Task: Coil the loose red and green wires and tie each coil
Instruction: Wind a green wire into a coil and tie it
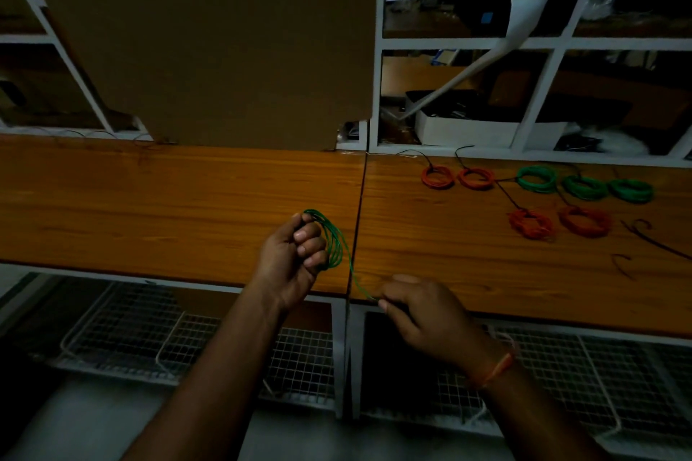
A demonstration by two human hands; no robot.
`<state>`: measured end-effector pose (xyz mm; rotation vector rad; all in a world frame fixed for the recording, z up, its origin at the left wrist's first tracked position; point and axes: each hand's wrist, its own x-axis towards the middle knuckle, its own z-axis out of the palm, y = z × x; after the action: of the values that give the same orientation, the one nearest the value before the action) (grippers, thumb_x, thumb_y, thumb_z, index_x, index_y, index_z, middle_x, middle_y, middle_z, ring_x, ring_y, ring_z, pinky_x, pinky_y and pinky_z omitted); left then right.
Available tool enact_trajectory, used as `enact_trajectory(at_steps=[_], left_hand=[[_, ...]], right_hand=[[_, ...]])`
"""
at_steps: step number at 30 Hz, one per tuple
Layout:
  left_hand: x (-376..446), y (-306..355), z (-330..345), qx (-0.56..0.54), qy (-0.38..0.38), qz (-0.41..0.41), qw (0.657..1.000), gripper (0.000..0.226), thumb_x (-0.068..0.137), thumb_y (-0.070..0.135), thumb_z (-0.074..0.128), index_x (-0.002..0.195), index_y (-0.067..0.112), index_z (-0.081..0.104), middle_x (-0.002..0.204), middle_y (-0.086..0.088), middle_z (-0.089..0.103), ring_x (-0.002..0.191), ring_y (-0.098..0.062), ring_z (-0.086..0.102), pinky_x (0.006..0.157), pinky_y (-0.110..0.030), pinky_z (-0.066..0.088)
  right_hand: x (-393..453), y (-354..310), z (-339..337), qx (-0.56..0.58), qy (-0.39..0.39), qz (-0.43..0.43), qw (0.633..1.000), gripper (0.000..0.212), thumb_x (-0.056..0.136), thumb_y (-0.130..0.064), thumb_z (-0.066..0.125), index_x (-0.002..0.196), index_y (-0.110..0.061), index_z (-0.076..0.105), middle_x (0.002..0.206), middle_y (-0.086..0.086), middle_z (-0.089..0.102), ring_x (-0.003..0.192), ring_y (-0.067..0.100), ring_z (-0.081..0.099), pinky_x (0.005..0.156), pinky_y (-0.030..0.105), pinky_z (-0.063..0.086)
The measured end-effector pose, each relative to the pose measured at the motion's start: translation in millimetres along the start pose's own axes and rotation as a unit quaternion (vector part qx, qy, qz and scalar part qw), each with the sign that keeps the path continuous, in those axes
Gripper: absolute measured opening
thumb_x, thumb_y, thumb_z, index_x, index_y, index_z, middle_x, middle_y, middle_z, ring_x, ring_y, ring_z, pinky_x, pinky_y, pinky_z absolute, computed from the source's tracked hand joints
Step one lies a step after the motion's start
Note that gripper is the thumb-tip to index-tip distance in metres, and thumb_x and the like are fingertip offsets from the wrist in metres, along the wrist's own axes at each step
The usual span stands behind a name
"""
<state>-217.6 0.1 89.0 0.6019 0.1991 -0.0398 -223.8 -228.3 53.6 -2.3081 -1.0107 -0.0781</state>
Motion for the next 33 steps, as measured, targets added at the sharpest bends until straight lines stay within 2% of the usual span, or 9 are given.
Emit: enact_trajectory(at_steps=[5,9,12,15,17,19,23,30,33], left_hand=[[-1,-8,12,0.120,0.012,0.052,0.991,0.032,0.111,0.027,0.030,0.090,0.013,0.051,0.064,0.000,0.059,0.055,-0.011,0.059,0.050,-0.019,0.047],[-8,-17,21,0.313,-0.014,0.111,0.943,0.039,0.113,0.028,0.028,0.101,0.001,0.053,0.083,-0.016,0.075,0.076,-0.027,0.074,0.065,-0.029,0.059],[-11,-22,20,0.416,-0.041,0.122,0.900,0.040,0.112,0.027,0.032,0.095,0.000,0.056,0.081,-0.012,0.075,0.068,-0.022,0.071,0.060,-0.029,0.057],[-13,-28,19,0.521,-0.046,0.150,0.839,0.031,0.111,0.027,0.037,0.104,-0.001,0.048,0.067,0.003,0.064,0.057,-0.008,0.059,0.053,-0.021,0.048],[-13,-29,18,0.568,-0.068,0.160,0.804,0.034,0.110,0.035,0.039,0.105,0.002,0.047,0.069,0.002,0.058,0.056,-0.010,0.056,0.050,-0.023,0.044],[-13,-30,16,0.572,-0.101,0.135,0.803,0.043,0.104,0.044,0.041,0.107,0.001,0.046,0.067,-0.004,0.057,0.054,-0.021,0.056,0.048,-0.028,0.043],[-15,-33,20,0.530,-0.141,0.127,0.826,0.038,0.110,0.037,0.038,0.096,0.003,0.048,0.063,-0.005,0.044,0.051,-0.018,0.039,0.049,-0.029,0.032],[-21,-33,34,0.495,-0.194,0.102,0.841,0.037,0.109,0.039,0.037,0.081,0.031,0.060,0.063,-0.008,0.029,0.052,-0.020,0.021,0.046,-0.027,0.021],[-18,-29,32,0.467,-0.214,0.051,0.857,0.035,0.108,0.038,0.041,0.080,0.019,0.053,0.060,-0.001,0.027,0.049,-0.014,0.020,0.045,-0.024,0.021]], right_hand=[[11,-16,-5,-0.021,-0.008,-0.051,0.998,0.043,0.093,-0.026,0.035,0.115,-0.015,0.070,0.089,0.006,0.053,0.083,0.023,0.050,0.061,0.035,0.040],[16,-29,-16,-0.008,0.049,-0.082,0.995,0.030,0.098,-0.031,0.048,0.102,-0.015,0.073,0.088,0.000,0.053,0.074,0.013,0.051,0.057,0.030,0.042],[21,-36,-29,0.000,0.070,-0.071,0.995,0.016,0.097,-0.030,0.060,0.100,-0.020,0.072,0.090,-0.010,0.050,0.075,0.001,0.045,0.062,0.014,0.035],[24,-40,-43,0.059,0.058,-0.059,0.995,0.010,0.093,-0.015,0.069,0.101,-0.021,0.073,0.090,-0.008,0.058,0.079,0.002,0.057,0.066,0.014,0.042],[24,-43,-52,0.092,0.045,-0.059,0.993,0.016,0.092,-0.007,0.069,0.102,-0.019,0.071,0.092,-0.009,0.061,0.085,0.001,0.061,0.071,0.010,0.043],[25,-42,-57,0.100,0.059,-0.054,0.992,0.018,0.092,-0.005,0.069,0.103,-0.019,0.069,0.095,-0.011,0.064,0.090,-0.001,0.062,0.074,0.011,0.044],[28,-37,-57,0.121,0.134,-0.005,0.984,0.019,0.092,-0.012,0.072,0.105,-0.025,0.068,0.098,-0.013,0.067,0.084,0.011,0.064,0.065,0.022,0.051],[28,-33,-56,0.138,0.198,0.048,0.969,0.017,0.089,-0.015,0.077,0.097,-0.027,0.069,0.087,-0.017,0.068,0.081,0.007,0.066,0.060,0.012,0.045],[28,-26,-57,0.132,0.201,0.053,0.969,0.017,0.089,-0.015,0.076,0.099,-0.028,0.071,0.088,-0.018,0.069,0.081,0.004,0.066,0.060,0.013,0.047]])
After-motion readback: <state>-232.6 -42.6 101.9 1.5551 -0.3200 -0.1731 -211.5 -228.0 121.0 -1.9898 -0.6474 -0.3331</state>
